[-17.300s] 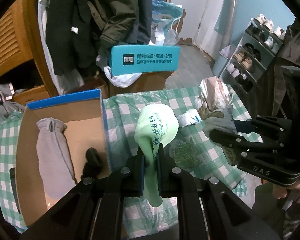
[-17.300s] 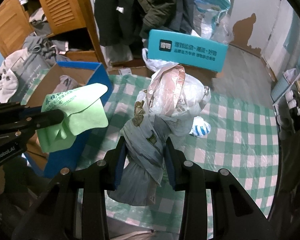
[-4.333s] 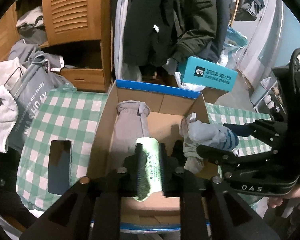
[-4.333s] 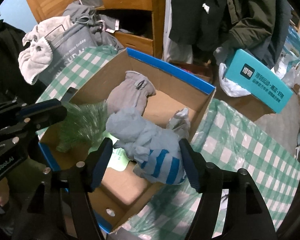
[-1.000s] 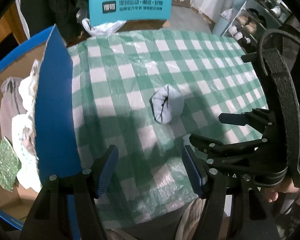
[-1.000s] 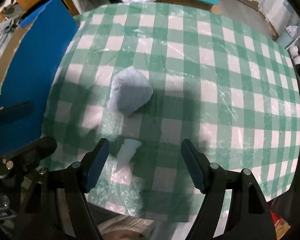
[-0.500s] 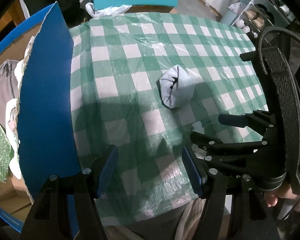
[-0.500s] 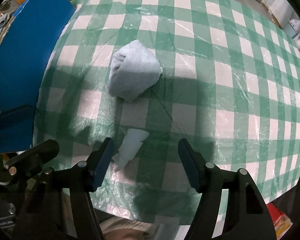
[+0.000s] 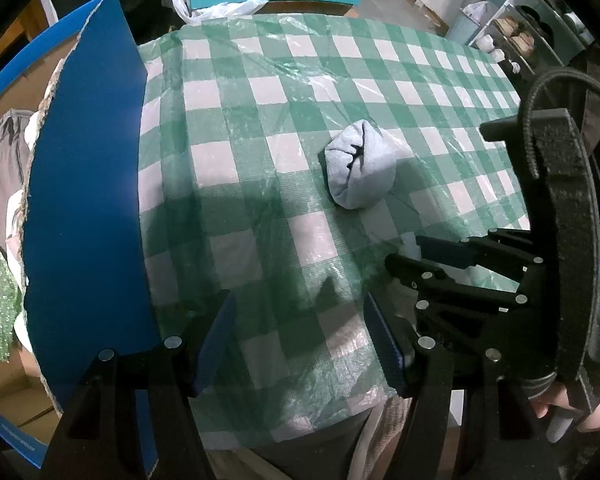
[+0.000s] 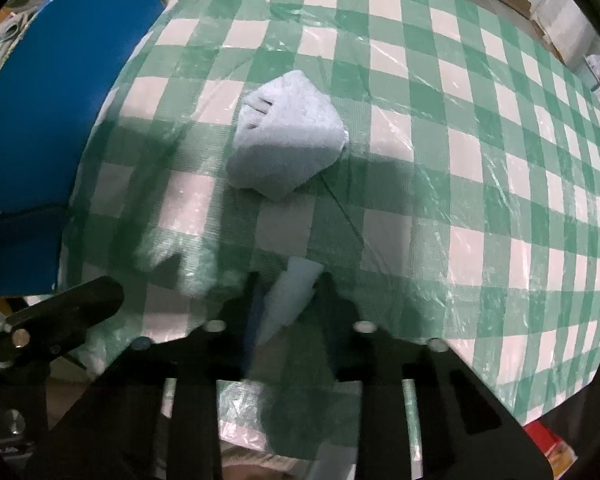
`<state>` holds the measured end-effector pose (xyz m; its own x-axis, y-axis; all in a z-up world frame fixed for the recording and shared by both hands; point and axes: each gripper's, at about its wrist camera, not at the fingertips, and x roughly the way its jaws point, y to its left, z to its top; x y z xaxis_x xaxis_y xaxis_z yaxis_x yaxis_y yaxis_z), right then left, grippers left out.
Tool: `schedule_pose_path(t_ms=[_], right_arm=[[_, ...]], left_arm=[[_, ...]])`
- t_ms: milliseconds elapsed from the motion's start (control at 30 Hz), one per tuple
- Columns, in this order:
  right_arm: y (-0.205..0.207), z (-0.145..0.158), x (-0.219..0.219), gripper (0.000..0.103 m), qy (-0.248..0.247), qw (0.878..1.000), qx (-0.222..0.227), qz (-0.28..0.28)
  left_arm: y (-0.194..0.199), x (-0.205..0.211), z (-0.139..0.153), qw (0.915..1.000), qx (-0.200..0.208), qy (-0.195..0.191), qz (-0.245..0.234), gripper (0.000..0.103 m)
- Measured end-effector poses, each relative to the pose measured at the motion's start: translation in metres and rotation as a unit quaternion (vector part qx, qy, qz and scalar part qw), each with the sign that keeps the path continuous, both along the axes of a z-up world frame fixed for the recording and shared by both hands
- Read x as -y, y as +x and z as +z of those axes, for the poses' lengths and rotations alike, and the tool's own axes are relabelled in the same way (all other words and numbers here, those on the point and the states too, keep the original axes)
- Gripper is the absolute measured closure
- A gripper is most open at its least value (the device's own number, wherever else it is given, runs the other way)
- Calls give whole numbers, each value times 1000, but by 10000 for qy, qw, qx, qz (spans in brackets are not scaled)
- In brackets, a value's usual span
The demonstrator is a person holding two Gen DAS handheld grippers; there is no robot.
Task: Organize soft objects
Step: 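Lower the left tool onto the grey-blue sock on the tablecloth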
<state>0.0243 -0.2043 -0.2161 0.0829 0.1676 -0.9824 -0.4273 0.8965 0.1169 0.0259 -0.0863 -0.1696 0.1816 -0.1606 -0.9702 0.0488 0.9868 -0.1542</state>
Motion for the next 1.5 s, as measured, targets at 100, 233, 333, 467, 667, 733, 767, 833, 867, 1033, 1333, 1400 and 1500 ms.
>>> schedule_pose_path(t_ms=[100, 233, 333, 467, 667, 733, 767, 833, 867, 1033, 1333, 1400, 1500], right_arm=[[0, 1, -3, 81, 54, 10000, -28, 7], [7, 7, 5, 81, 160, 9998, -104, -38], [11, 14, 14, 81, 238, 9996, -89, -91], [18, 20, 24, 81, 316, 9993, -18, -210], [28, 31, 45, 81, 404, 9980, 114, -466], [32, 34, 53, 81, 420, 9974, 173, -553], [35, 36, 58, 81, 433, 9970, 202, -602], [41, 37, 66, 81, 466, 9963, 248, -675], [45, 39, 73, 81, 480, 9959, 268, -715], [56, 44, 95, 81, 546, 9939, 340, -898], [65, 43, 114, 81, 641, 9916, 367, -1058], [66, 42, 117, 81, 650, 9915, 367, -1067], [69, 40, 121, 81, 678, 9910, 341, -1099]], left_arm=[[1, 1, 0, 10000, -7, -27, -21, 36], [3, 6, 0, 10000, 15, -18, -94, 35], [6, 10, 1, 9999, 36, -24, -119, 34], [13, 16, 1, 9998, 113, -63, -168, 33], [26, 23, -3, 9997, 165, -121, -156, 33], [31, 25, -5, 9996, 192, -140, -135, 33], [33, 25, -5, 9996, 201, -152, -124, 33], [39, 28, -7, 9996, 205, -195, -95, 30], [42, 31, -9, 9995, 206, -224, -82, 29], [53, 43, -12, 9993, 272, -219, -158, 27], [72, 54, -23, 9994, 245, -184, -151, 23], [76, 57, -26, 9995, 219, -183, -151, 23], [81, 59, -30, 9996, 198, -112, -161, 23]])
